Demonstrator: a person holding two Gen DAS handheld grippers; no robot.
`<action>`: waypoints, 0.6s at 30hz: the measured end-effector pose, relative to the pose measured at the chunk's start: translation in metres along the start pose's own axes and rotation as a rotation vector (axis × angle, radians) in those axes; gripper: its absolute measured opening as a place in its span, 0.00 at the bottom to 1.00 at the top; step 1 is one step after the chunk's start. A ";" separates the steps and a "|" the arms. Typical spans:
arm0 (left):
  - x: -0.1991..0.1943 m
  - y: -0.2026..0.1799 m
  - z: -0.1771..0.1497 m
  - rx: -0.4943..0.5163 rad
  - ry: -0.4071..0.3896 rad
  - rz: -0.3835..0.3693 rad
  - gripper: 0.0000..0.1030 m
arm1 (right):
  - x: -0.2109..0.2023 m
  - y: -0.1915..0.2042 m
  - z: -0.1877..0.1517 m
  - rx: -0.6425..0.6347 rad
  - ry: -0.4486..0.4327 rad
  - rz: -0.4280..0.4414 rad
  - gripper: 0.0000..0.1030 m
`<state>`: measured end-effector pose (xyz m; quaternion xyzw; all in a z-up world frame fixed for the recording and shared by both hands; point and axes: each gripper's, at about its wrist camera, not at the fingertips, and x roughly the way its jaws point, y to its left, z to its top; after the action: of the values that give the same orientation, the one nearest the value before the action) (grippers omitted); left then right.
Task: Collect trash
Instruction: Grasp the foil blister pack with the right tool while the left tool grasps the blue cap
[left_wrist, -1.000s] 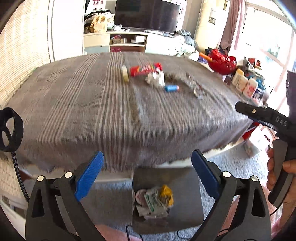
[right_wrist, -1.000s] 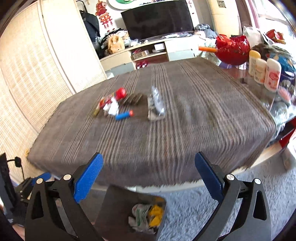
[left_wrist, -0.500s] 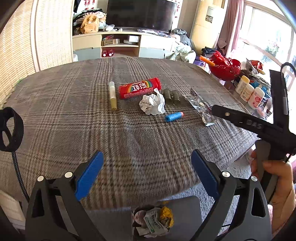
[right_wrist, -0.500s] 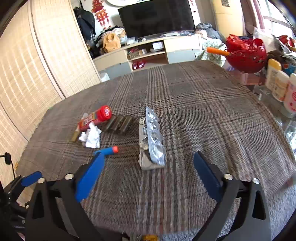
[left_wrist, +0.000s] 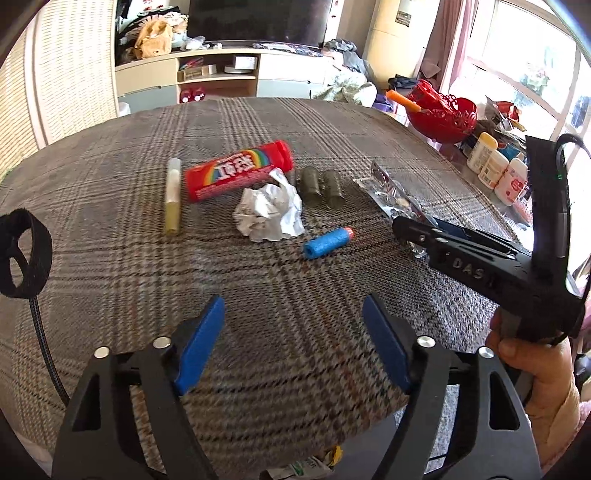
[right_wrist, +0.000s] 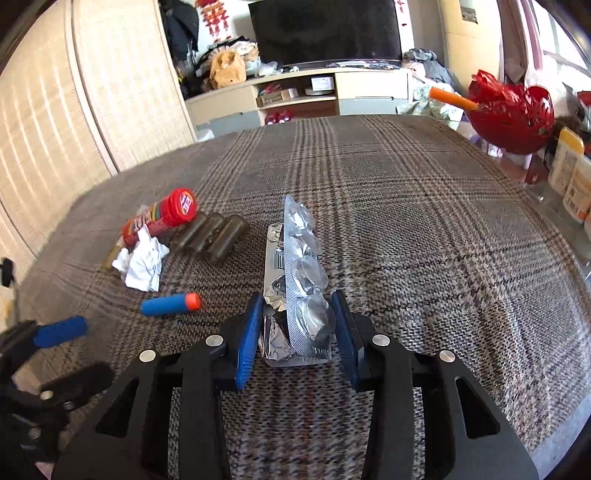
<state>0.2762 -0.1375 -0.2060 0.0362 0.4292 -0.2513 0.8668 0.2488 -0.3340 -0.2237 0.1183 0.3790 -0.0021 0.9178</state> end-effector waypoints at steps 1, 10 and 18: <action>0.004 -0.002 0.001 0.004 0.005 -0.007 0.61 | -0.003 -0.005 0.001 0.010 -0.001 -0.003 0.38; 0.027 -0.014 0.015 0.043 -0.001 -0.035 0.53 | -0.009 -0.040 0.005 0.103 0.018 -0.013 0.38; 0.041 -0.033 0.025 0.086 -0.008 -0.083 0.38 | -0.011 -0.044 0.004 0.116 0.032 0.029 0.38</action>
<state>0.2998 -0.1895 -0.2162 0.0545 0.4158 -0.3056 0.8548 0.2397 -0.3789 -0.2230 0.1768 0.3910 -0.0090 0.9032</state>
